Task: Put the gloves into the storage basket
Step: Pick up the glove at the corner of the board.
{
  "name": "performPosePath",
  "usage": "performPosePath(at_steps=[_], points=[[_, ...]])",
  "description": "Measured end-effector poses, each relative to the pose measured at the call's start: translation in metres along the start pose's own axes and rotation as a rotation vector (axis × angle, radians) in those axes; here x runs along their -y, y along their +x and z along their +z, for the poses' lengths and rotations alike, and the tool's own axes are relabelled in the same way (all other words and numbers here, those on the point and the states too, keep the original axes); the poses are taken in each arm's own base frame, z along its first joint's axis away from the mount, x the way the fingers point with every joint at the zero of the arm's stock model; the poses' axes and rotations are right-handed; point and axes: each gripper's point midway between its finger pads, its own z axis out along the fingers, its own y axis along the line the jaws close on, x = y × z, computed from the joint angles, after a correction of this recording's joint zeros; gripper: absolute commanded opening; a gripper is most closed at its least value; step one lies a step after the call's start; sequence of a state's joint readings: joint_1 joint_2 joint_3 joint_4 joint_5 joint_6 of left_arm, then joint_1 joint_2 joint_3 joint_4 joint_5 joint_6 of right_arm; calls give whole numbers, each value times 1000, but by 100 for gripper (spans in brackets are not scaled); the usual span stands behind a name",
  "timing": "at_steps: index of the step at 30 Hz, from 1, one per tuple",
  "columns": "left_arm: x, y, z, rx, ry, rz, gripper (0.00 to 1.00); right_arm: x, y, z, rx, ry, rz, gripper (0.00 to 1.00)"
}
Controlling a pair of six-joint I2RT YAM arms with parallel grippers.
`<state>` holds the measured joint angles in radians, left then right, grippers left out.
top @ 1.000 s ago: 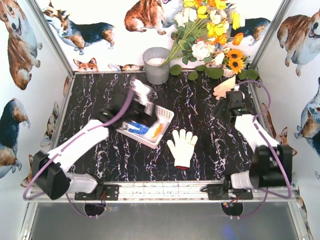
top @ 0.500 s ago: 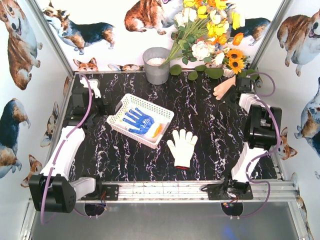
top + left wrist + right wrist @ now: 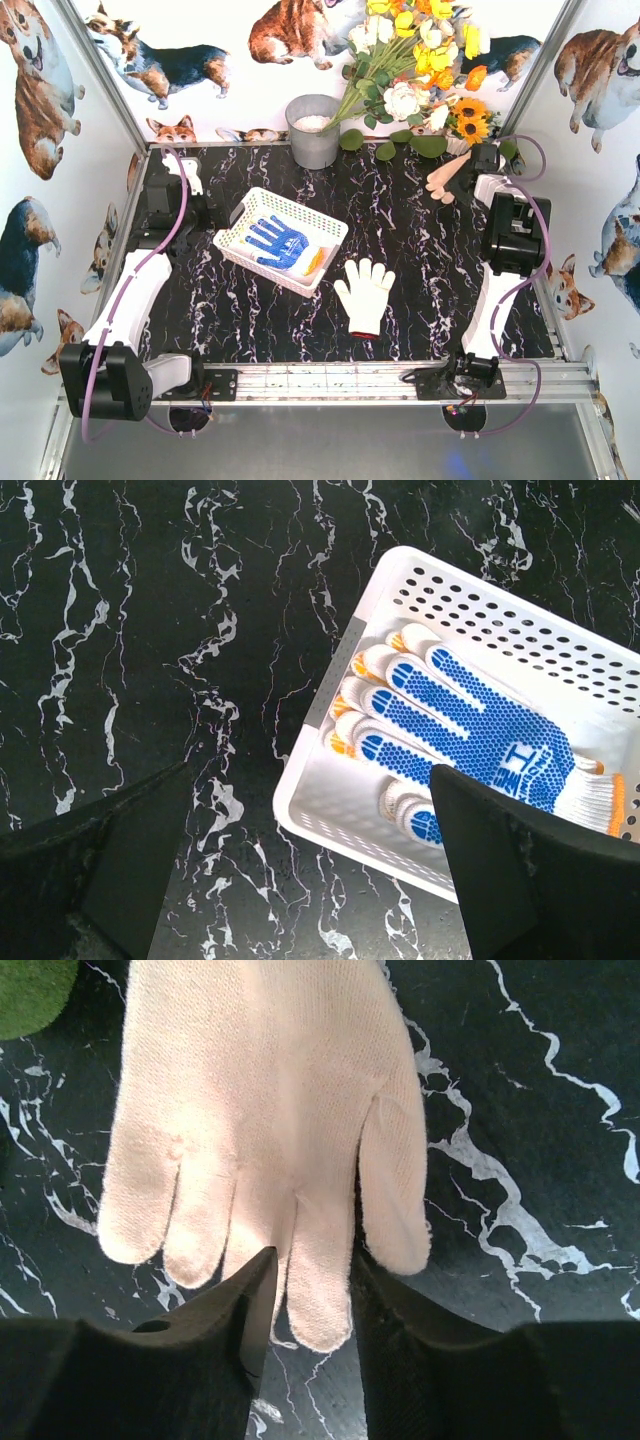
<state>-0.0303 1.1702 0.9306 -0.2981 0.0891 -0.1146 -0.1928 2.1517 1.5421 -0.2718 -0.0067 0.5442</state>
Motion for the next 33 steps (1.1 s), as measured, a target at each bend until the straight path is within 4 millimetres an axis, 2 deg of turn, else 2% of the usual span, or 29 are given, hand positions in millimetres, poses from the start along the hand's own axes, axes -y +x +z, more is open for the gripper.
performPosePath(at_steps=[3,5,13,16,21,26,31,33], points=[[0,0,1,-2,0,0,98,-1,-1,4,-1,-1,4,17],[0,0,1,-2,0,1,98,0,0,5,-9,-3,4,2],[-1,0,1,-1,-1,7,98,-6,9,3,-52,-58,-16,0],[0,0,1,-1,3,7,98,-6,23,-12,-88,-83,-17,0],[4,-1,-1,7,29,8,98,-11,40,-66,-117,-149,-12,0],[18,-2,-6,27,105,7,96,-25,49,-137,-88,-253,-9,0],[48,-1,-12,43,230,22,96,-34,73,-200,-75,-358,25,0],[73,3,-17,41,299,51,96,-39,85,-222,-93,-397,39,0]])
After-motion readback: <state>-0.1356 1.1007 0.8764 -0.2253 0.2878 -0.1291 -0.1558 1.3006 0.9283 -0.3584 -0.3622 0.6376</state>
